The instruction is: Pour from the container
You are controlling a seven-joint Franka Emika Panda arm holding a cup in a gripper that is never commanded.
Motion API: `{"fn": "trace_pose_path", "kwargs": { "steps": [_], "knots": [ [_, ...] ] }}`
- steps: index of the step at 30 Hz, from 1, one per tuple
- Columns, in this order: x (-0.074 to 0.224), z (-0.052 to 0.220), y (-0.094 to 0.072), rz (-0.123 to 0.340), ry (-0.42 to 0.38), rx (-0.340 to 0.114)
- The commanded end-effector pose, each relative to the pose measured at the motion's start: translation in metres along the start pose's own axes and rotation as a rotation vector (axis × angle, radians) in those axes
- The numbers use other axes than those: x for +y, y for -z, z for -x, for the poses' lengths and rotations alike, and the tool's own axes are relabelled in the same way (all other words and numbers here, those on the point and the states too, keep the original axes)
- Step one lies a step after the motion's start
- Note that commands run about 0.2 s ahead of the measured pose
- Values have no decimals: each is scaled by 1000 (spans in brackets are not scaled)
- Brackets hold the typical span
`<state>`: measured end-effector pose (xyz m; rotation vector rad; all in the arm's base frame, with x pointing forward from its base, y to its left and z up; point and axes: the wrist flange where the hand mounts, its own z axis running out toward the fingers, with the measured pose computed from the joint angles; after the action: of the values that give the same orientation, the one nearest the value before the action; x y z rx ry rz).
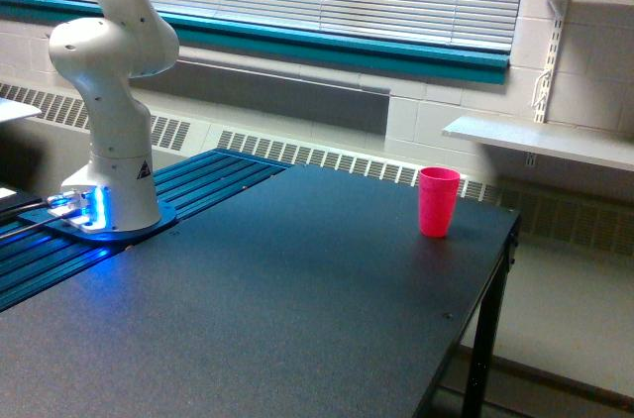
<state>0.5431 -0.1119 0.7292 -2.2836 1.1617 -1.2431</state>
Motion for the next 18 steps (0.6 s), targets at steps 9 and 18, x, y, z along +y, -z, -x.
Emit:
{"fn": "trace_pose_path", "kwargs": {
  "steps": [9, 18],
  "knots": [
    [21, -44, 41, 7, -126, 92],
    [8, -27, 36, 21, -79, 72]
  ]
}}
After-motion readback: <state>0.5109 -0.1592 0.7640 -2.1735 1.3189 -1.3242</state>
